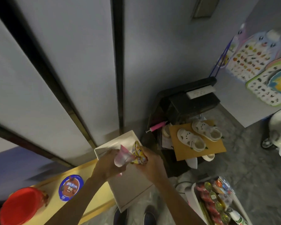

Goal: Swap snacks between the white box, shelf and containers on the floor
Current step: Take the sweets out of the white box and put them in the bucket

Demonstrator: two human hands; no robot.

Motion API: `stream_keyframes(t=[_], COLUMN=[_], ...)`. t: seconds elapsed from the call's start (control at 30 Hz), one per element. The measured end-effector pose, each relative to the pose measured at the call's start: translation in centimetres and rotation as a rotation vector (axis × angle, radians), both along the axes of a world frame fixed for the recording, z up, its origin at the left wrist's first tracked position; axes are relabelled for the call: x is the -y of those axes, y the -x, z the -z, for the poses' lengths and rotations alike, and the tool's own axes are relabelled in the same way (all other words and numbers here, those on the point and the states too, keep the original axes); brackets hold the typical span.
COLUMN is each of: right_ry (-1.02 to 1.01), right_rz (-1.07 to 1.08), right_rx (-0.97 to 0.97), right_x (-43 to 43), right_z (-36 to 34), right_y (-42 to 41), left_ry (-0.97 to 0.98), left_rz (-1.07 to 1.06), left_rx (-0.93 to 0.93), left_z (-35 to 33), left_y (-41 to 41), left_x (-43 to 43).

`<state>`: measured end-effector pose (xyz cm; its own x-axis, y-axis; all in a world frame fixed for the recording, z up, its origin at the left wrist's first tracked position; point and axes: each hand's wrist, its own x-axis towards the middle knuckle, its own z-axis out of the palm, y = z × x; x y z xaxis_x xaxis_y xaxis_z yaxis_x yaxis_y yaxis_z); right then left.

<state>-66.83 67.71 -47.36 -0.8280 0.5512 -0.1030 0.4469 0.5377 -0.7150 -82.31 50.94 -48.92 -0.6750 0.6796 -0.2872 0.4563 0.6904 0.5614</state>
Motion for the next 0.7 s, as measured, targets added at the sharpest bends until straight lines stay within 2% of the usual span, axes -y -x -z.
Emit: stream_keyframes(t=[0.1, 0.43, 0.7], right_ry=[0.034, 0.147, 0.207], right_rz=[-0.033, -0.196, -0.444], right_rx=[-0.101, -0.297, -0.38], right_x=[-0.1, 3.2, 12.4], right_z=[-4.1, -14.9, -18.7], right_y=[0.8, 0.4, -1.1], left_ry=[-0.096, -0.364, -0.368], left_rz=[-0.07, -0.372, -0.632], left_rx=[0.0, -0.204, -0.357], left_z=[-3.3, -14.4, -19.8], left_y=[0.5, -3.4, -12.4], left_x=[1.1, 9.4, 21.5])
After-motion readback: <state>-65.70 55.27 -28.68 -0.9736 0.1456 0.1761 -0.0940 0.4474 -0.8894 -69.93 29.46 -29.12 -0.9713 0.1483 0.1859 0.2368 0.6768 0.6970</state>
